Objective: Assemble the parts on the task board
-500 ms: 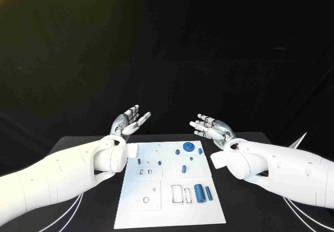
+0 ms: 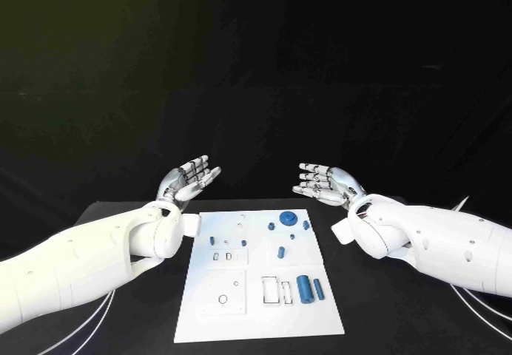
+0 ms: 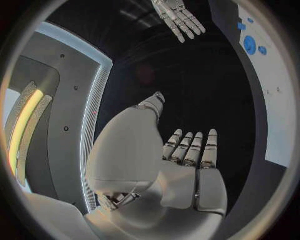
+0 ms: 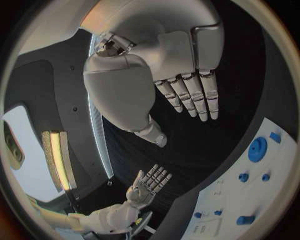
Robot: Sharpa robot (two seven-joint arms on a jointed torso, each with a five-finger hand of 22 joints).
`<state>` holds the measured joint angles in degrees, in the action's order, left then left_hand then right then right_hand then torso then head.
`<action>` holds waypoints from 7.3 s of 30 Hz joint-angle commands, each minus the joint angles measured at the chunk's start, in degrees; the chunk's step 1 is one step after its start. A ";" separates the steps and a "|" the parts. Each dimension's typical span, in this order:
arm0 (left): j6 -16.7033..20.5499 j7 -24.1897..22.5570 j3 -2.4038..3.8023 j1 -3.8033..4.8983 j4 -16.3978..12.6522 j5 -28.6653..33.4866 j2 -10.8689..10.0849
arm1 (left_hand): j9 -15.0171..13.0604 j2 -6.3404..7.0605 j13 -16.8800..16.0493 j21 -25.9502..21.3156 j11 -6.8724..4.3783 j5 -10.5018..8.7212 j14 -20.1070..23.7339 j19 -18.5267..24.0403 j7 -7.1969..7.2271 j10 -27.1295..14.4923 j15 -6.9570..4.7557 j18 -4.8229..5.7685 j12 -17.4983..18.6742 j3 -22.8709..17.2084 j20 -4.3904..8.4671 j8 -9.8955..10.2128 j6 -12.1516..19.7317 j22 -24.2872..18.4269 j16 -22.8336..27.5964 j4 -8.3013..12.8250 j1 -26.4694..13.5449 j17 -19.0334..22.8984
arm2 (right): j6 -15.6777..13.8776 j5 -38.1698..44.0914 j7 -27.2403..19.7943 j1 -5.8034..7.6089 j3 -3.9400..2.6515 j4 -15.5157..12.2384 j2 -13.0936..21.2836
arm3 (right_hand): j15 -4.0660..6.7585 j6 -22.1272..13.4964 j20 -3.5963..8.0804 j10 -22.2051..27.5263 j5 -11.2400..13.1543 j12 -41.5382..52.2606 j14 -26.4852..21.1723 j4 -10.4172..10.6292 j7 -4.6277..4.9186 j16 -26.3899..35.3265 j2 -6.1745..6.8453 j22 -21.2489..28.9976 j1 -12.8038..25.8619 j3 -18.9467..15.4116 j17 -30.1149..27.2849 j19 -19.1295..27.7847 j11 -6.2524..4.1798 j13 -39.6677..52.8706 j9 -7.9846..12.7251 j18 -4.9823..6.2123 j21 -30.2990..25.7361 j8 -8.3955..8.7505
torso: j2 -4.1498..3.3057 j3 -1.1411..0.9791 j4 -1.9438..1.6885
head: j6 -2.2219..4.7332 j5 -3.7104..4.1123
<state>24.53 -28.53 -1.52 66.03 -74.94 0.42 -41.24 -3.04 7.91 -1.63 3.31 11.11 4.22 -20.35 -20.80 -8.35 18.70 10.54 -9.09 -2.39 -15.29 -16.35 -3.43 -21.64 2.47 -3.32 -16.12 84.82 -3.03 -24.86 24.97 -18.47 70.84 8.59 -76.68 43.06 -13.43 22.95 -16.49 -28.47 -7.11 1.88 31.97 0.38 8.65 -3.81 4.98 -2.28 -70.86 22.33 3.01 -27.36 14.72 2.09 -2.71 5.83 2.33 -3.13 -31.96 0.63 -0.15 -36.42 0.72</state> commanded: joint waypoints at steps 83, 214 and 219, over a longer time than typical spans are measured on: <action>-2.17 0.25 1.49 3.63 -19.57 -3.31 -12.67 | -5.05 2.05 -2.12 12.31 -0.51 0.09 -34.78 -33.42 -4.76 38.40 -2.32 -1.34 -1.24 -12.15 2.57 -8.18 -26.79 3.47 -8.63 7.33 -2.33 -10.39 | 13.97 66.63 22.82 3.00 -0.19 10.90 -9.86 | 13.16 33.92 10.78 -35.20 -0.92 1.77 54.73 0.66 -0.12 -72.74 7.59 -62.56 -4.52 9.09 67.72 -54.82 -9.39 5.71 -16.33 -0.92 67.18 -6.62 | -8.51 2.74 -6.27 | -0.94 5.23; -2.05 1.16 1.49 4.90 -19.92 -3.29 -13.27 | -4.99 1.99 -2.09 12.60 -0.30 -0.05 -34.05 -33.06 -4.86 37.60 -2.09 -1.21 -1.21 -12.48 2.53 -7.98 -26.28 3.57 -8.00 8.40 -2.17 -10.99 | -0.78 66.82 27.35 1.80 -0.53 15.54 -15.07 | 12.33 28.43 9.74 -28.94 -1.09 2.51 51.91 0.08 -0.96 -68.05 6.77 -59.47 -6.69 1.34 55.01 -51.37 -8.43 2.32 -20.39 0.49 61.76 -3.41 | -9.51 3.83 -8.74 | -0.10 7.07; -2.07 1.16 1.49 4.90 -19.82 -3.29 -13.53 | -4.99 1.99 -2.09 12.59 -0.29 -0.05 -33.97 -33.01 -4.85 37.58 -2.06 -1.20 -1.22 -12.48 2.52 -7.97 -26.27 3.56 -7.94 8.44 -2.19 -11.01 | -3.68 60.09 26.67 2.55 -1.10 10.12 -9.47 | 12.84 29.22 10.50 -34.27 -0.99 3.90 52.89 1.43 0.63 -70.36 7.62 -63.17 -5.55 2.10 58.12 -53.25 -9.20 3.13 -19.84 -0.33 65.04 -3.15 | -9.51 3.67 -8.26 | 0.20 6.99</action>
<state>22.49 -27.29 -0.08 70.83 -94.71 -2.86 -54.79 -7.34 9.07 -2.96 14.86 10.66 4.18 -55.24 -52.64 -12.38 56.71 8.41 -9.76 -4.11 -27.44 -13.94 -11.18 -48.50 5.15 -11.71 -7.89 83.66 -13.08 -27.82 86.77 8.51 73.21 7.56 -65.62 32.99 -1.46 51.74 -6.16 -61.94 -7.12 5.20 83.73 0.42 8.87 -73.26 11.77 -64.70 -77.06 25.30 60.37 -79.37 5.71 4.70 -22.98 6.59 66.07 -7.39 -41.47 4.42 -8.75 -36.40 7.76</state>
